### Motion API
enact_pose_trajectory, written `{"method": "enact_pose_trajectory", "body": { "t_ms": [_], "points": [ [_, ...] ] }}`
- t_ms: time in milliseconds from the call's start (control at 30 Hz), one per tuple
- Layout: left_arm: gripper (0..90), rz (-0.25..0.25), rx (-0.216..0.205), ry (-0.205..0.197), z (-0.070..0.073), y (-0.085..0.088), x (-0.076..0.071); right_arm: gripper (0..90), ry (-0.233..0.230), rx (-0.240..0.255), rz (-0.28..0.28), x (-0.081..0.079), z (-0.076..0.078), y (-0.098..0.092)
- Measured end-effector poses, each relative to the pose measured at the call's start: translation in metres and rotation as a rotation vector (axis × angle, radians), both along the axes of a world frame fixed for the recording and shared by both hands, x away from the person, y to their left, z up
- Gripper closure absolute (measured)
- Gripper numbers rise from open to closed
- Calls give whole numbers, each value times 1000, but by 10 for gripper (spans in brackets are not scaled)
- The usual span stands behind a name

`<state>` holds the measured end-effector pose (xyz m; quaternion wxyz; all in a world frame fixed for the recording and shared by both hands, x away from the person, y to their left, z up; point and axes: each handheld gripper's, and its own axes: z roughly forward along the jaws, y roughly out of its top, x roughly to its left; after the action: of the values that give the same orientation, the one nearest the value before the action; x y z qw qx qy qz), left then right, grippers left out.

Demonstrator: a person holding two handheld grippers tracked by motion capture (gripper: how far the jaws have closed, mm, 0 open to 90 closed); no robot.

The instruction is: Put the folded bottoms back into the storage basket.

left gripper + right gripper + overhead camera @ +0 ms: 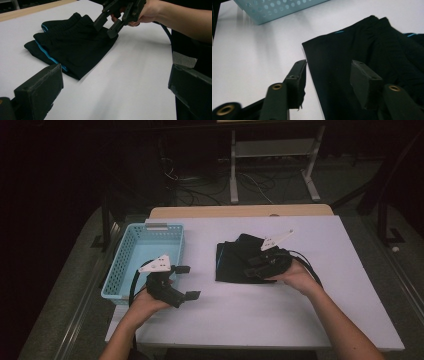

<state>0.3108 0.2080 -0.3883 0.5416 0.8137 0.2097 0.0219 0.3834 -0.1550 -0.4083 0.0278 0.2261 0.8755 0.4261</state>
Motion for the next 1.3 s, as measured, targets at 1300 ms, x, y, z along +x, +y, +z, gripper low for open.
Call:
{"method": "enact_pose_trajectory", "body": {
  "t_ms": [1300],
  "points": [
    [0,-2,4,4,-1,0,0,578,-79,-184,119,-7,-38,16]
  ]
}}
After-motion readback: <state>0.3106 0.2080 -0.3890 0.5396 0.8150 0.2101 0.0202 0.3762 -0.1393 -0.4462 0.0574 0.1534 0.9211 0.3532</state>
